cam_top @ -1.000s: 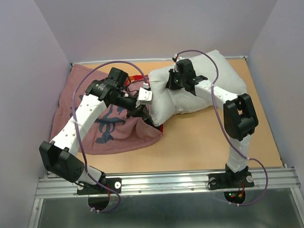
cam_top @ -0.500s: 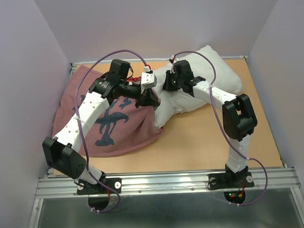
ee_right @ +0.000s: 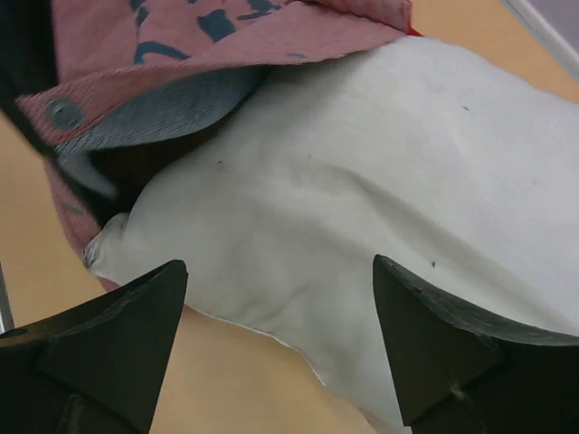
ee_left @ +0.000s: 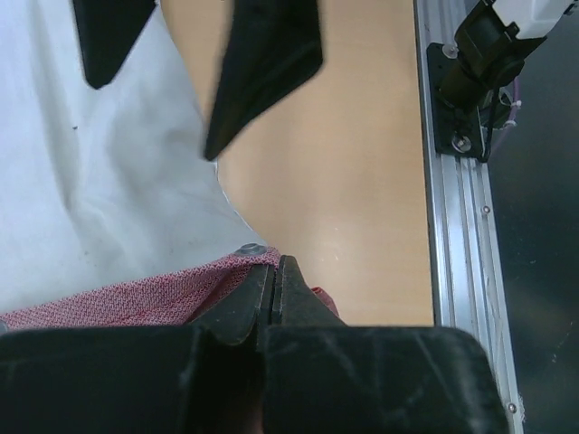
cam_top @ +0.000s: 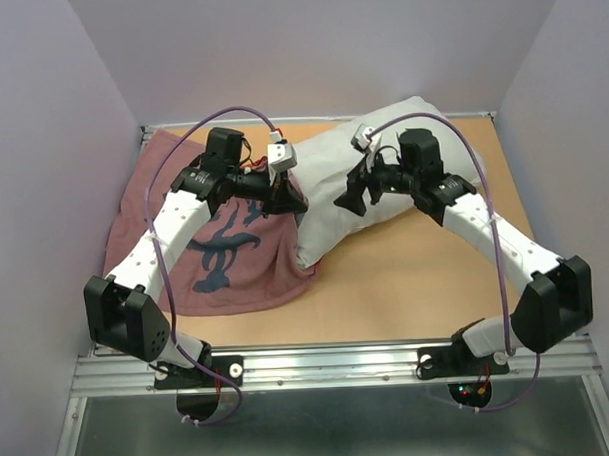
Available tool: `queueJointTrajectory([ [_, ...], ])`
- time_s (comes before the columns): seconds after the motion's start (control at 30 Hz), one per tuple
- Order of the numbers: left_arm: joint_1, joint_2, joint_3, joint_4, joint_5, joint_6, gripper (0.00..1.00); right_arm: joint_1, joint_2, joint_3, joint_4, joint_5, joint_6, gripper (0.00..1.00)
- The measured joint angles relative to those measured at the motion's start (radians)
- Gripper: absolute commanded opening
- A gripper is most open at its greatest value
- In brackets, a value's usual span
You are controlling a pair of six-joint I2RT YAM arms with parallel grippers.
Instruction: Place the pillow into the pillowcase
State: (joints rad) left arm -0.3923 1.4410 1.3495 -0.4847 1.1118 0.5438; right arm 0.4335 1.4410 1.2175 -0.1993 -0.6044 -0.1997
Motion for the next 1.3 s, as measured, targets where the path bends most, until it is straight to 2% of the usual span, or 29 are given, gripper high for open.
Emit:
queueJointTrajectory([
  [0.07, 0.008, 0.0, 0.0, 0.003, 0.014, -0.002, 0.02, 0.002, -0.053, -0.051, -0.005, -0.058, -0.119, 1.0],
  [0.27, 0.02, 0.0, 0.0, 0.003, 0.04, -0.002, 0.05, 0.039, -0.047, -0.197, 0.043, -0.154, -0.332, 1.0],
  [0.43, 0.021, 0.0, 0.0, 0.003, 0.044, -0.002, 0.06, 0.165, -0.029, -0.36, 0.22, -0.125, -0.415, 0.98],
  [0.5, 0.021, 0.0, 0.0, 0.003, 0.045, -0.002, 0.06, 0.224, -0.006, -0.39, 0.322, -0.084, -0.411, 0.87],
  [0.53, 0.021, 0.0, 0.0, 0.003, 0.046, -0.002, 0.06, 0.245, 0.013, -0.396, 0.374, -0.061, -0.409, 0.76],
  [0.57, 0.021, 0.0, 0.0, 0.003, 0.048, -0.002, 0.06, 0.264, 0.044, -0.397, 0.431, -0.027, -0.399, 0.47],
  [0.6, 0.021, 0.0, 0.0, 0.003, 0.048, -0.002, 0.06, 0.271, 0.065, -0.396, 0.465, 0.001, -0.384, 0.34],
  [0.67, 0.021, 0.0, 0.0, 0.003, 0.051, -0.002, 0.06, 0.277, 0.119, -0.38, 0.514, 0.074, -0.351, 0.16],
  [0.7, 0.021, 0.0, 0.0, 0.003, 0.047, 0.001, 0.05, 0.28, 0.158, -0.365, 0.539, 0.123, -0.33, 0.01],
  [0.9, 0.055, -0.007, 0.0, -0.005, 0.039, 0.033, 0.04, 0.277, 0.23, -0.255, 0.557, 0.307, -0.156, 0.01],
  [1.0, 0.039, -0.008, 0.0, -0.046, 0.043, 0.079, 0.05, 0.277, 0.23, -0.171, 0.543, 0.339, -0.03, 0.01],
  [1.17, 0.031, -0.008, 0.0, -0.057, 0.043, 0.098, 0.06, 0.275, 0.239, -0.111, 0.55, 0.264, 0.162, 0.0],
  [1.3, 0.029, -0.01, 0.0, -0.001, 0.034, 0.023, 0.09, 0.279, 0.272, -0.171, 0.547, 0.152, 0.301, 0.01],
])
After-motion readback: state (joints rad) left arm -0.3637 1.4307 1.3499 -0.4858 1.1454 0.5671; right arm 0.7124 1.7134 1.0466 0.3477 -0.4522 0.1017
